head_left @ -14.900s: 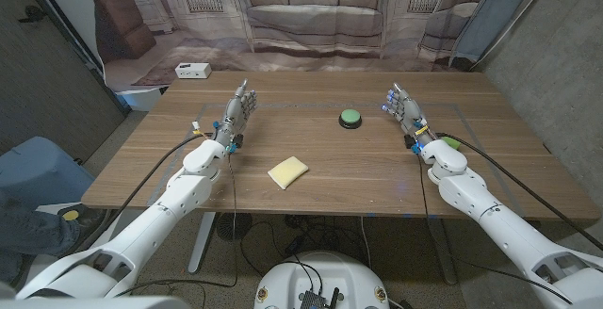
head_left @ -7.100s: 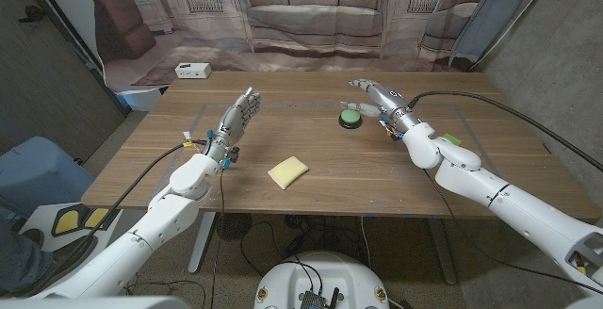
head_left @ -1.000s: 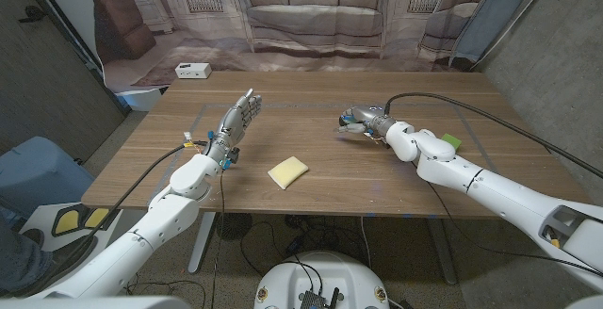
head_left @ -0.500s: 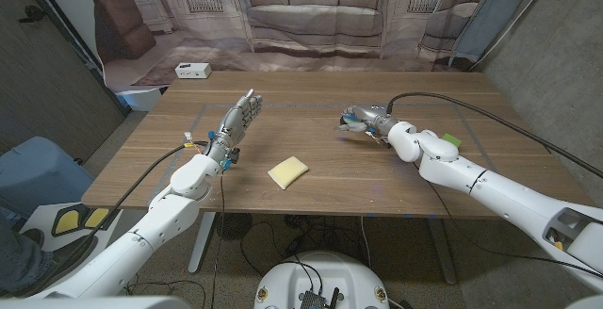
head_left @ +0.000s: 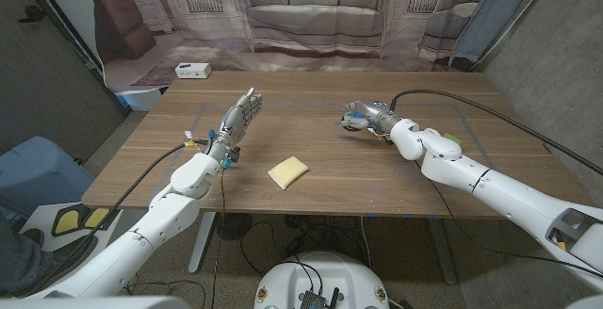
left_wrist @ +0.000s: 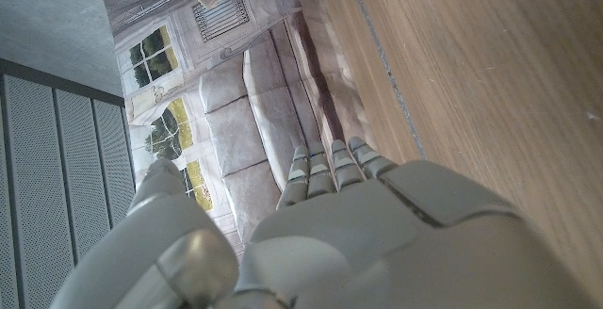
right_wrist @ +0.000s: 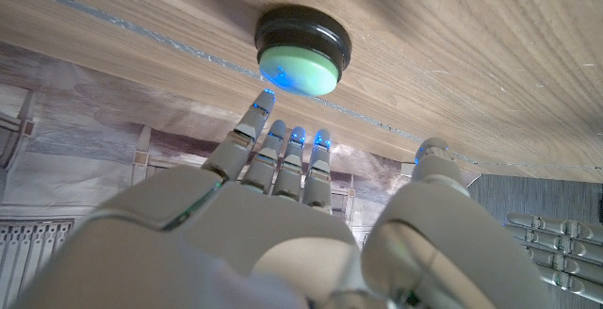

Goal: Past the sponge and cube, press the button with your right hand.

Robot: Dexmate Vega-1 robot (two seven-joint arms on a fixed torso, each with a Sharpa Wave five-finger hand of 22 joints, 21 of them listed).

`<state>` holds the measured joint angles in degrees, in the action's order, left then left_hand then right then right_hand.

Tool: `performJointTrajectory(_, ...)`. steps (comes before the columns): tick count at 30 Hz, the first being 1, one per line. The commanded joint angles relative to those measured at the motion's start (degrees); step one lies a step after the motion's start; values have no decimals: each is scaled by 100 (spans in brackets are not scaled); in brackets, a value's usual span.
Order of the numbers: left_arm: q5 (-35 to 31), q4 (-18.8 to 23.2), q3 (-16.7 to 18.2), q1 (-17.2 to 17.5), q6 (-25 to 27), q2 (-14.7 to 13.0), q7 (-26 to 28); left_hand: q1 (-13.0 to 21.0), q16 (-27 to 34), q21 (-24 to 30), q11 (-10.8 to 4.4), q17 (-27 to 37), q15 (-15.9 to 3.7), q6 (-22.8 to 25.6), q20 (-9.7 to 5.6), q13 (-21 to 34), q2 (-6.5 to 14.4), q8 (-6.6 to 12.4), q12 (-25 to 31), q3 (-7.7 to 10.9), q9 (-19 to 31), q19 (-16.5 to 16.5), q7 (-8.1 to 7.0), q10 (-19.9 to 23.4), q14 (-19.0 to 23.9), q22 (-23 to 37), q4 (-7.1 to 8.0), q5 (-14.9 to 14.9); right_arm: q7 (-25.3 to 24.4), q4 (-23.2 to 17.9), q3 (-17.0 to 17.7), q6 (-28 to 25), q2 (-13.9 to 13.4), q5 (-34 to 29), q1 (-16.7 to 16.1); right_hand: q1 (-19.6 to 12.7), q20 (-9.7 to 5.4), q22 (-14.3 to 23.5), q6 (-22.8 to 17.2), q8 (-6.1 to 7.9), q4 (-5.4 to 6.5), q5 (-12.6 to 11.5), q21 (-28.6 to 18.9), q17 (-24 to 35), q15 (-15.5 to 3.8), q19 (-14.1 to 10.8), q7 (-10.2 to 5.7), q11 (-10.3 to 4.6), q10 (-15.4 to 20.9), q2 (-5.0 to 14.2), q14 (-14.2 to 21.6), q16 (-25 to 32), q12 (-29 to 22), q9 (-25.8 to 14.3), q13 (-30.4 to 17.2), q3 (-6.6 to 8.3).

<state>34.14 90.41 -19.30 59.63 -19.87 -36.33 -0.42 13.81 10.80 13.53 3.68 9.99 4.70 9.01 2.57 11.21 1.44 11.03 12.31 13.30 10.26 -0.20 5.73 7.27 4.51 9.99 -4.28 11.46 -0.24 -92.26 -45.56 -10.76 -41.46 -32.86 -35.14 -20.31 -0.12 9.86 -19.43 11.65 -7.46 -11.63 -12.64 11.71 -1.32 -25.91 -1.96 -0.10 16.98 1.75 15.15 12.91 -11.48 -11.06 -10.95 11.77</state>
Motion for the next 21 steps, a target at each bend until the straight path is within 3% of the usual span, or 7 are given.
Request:
performJointTrajectory(1,5,-44,-15,-37,20,17,-21,13,4,-15,13,24,-7,40,51,15,56,-4,1,7,21,20,6,33,39,18,-36,-22,-131,-91,136,38,-40,125,-90,39,18,-4,34,-5,3,6,16,1,0,16,-4,8,0,15,62,-14,6,-9,-17,32)
performJointTrajectory(21,-3,-61,-49,-124,87,-5,-77,10,1,-40,19,24,-4,40,49,15,60,-6,1,-1,21,35,-1,39,40,19,-43,-22,-291,-333,450,76,-124,543,-332,44,6,-3,43,-11,-1,8,33,2,2,-9,10,30,1,17,65,-23,11,-10,-17,34)
